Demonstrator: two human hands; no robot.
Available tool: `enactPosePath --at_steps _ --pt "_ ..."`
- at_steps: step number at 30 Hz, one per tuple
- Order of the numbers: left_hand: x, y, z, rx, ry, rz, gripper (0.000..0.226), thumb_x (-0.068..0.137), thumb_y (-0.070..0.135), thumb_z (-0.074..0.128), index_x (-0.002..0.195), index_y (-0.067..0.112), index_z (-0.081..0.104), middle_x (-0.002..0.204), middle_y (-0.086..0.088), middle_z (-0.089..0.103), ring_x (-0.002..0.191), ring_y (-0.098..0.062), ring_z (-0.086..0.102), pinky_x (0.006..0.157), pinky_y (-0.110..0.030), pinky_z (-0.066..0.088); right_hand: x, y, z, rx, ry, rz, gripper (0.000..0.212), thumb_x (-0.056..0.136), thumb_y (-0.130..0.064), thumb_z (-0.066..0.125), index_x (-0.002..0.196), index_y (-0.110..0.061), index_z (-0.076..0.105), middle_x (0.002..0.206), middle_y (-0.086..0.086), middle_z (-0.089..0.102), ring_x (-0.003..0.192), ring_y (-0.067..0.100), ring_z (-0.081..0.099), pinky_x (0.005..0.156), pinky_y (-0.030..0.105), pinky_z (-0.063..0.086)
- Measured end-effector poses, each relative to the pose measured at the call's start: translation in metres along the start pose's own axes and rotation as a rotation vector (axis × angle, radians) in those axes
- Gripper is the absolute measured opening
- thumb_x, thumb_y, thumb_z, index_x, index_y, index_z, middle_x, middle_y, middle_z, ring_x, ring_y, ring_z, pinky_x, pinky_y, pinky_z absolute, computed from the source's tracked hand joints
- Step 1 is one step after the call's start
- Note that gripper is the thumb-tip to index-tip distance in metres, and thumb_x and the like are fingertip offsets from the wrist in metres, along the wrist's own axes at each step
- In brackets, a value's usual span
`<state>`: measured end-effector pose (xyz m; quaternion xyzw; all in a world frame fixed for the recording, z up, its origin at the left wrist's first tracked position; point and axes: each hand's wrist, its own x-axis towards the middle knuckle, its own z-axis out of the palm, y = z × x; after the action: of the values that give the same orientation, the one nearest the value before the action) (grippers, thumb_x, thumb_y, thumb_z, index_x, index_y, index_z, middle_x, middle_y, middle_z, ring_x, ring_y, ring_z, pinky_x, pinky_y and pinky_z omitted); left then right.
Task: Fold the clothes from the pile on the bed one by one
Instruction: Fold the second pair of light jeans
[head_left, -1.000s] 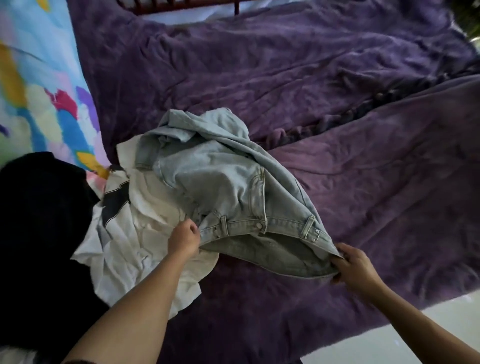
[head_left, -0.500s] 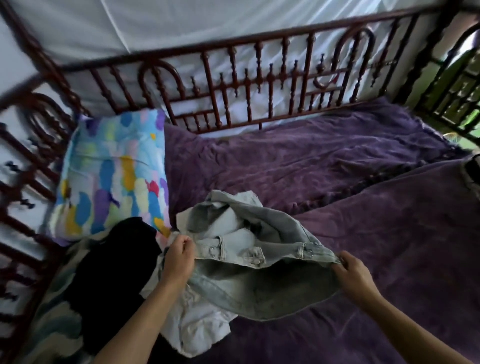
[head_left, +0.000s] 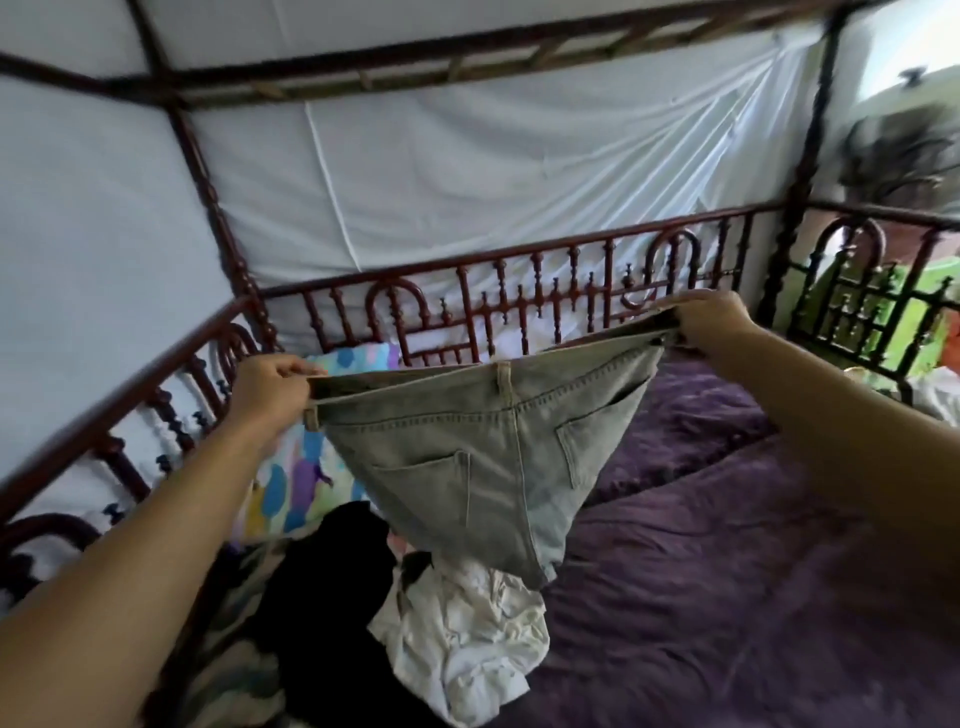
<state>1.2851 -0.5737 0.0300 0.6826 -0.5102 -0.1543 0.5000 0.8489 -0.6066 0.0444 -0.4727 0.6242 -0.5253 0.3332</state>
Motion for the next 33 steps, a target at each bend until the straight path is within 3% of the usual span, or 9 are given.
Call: enactPosePath --at_steps 3,6,8,12,15,19,23,28,33 --pt "0.016 0.043 -0.048 -0.197 0.085 -0.035 0.029 0.075 -0.005 0.054 0.092 0.006 0.074 0.092 -0.012 0.069 0.079 -0.023 0.062 0.079 -0.042 0.054 -0.008 -0.068 -0.009 -0.055 -0.033 -0.099 0.015 0.091 -0.012 0.054 0.098 -0.017 0.067 0.090 0.003 0.064 0.069 0.015 0.062 0.052 0.021 0.055" --pt "0.023 0.086 -0.091 -0.392 0.113 -0.081 0.024 0.073 0.002 0.056 0.091 0.007 0.072 0.085 -0.013 0.067 0.075 -0.022 0.061 0.065 -0.034 0.053 -0.017 -0.126 -0.018 -0.123 0.020 -0.189 0.032 0.093 -0.015 0.051 0.122 -0.005 0.061 0.105 0.008 0.059 0.088 0.022 0.058 0.077 0.038 0.055" --pt "0.028 0.114 -0.114 -0.484 0.136 -0.068 0.029 0.075 0.003 0.049 0.092 0.013 0.070 0.087 -0.008 0.068 0.076 -0.023 0.065 0.058 -0.027 0.054 -0.028 -0.164 -0.022 -0.098 0.054 -0.262 0.027 0.091 -0.013 0.053 0.115 -0.007 0.065 0.100 0.007 0.060 0.086 0.022 0.057 0.070 0.035 0.053" --pt "0.043 0.168 -0.146 -0.611 0.329 -0.037 0.041 0.089 0.015 0.040 0.128 0.016 0.053 0.122 -0.005 0.062 0.105 -0.019 0.064 0.086 -0.036 0.055 -0.048 -0.229 -0.035 0.056 0.137 -0.332 0.020 0.089 -0.016 0.048 0.101 -0.019 0.064 0.093 0.006 0.063 0.077 0.022 0.059 0.072 0.035 0.053" --pt "0.052 0.199 -0.153 -0.641 0.395 -0.008 0.030 0.094 0.020 0.037 0.121 0.022 0.051 0.121 0.002 0.060 0.102 -0.012 0.061 0.089 -0.031 0.054 -0.055 -0.251 -0.048 0.079 0.140 -0.345 0.024 0.090 -0.014 0.048 0.103 -0.015 0.068 0.085 0.008 0.063 0.064 0.020 0.059 0.073 0.036 0.056" --pt "0.069 0.197 -0.134 -0.331 0.348 -0.056 0.048 0.081 0.021 0.045 0.129 0.017 0.053 0.130 -0.005 0.057 0.112 -0.026 0.059 0.092 -0.042 0.052 -0.060 -0.219 -0.064 -0.097 0.064 -0.301 0.021 0.090 -0.014 0.046 0.089 -0.012 0.068 0.085 0.008 0.064 0.066 0.020 0.061 0.055 0.026 0.052" --pt "0.055 0.180 -0.069 -0.016 0.323 0.018 0.035 0.078 0.022 0.048 0.107 0.005 0.059 0.123 -0.022 0.059 0.112 -0.042 0.056 0.095 -0.045 0.049 -0.058 -0.148 -0.082 -0.256 -0.030 -0.163 0.031 0.089 -0.013 0.051 0.067 -0.016 0.073 0.070 0.003 0.066 0.056 0.012 0.060 0.051 0.020 0.046" --pt "0.048 0.189 0.028 0.153 0.209 0.091 0.036 0.078 0.016 0.049 0.108 0.000 0.061 0.118 -0.028 0.060 0.107 -0.047 0.057 0.090 -0.046 0.047 -0.049 -0.065 -0.126 -0.276 -0.068 -0.052 0.029 0.092 -0.005 0.043 0.087 -0.014 0.071 0.054 -0.003 0.061 0.039 0.004 0.054 0.040 0.013 0.039" --pt "0.035 0.241 0.133 0.136 0.103 0.180 0.025 0.081 0.009 0.057 0.104 0.004 0.062 0.114 -0.024 0.063 0.103 -0.041 0.061 0.081 -0.037 0.046 -0.034 -0.008 -0.203 -0.273 -0.108 0.027 0.037 0.088 0.003 0.039 0.101 -0.008 0.071 0.088 0.016 0.062 0.079 0.026 0.055 0.072 0.034 0.043"
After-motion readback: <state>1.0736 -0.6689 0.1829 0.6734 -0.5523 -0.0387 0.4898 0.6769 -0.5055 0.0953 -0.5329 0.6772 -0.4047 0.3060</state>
